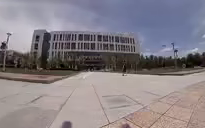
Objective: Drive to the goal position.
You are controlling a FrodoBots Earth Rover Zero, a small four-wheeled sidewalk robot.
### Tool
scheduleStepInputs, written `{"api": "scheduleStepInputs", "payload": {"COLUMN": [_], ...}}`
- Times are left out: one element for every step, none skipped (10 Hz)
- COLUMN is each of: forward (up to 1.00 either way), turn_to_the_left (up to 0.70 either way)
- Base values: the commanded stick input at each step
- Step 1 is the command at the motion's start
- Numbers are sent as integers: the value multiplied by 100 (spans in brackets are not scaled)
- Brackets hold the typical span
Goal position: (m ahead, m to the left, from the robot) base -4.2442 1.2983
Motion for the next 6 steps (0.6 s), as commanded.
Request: {"api": "scheduleStepInputs", "payload": {"forward": [45,26,10,9,9,9], "turn_to_the_left": [0,0,0,0,0,0]}}
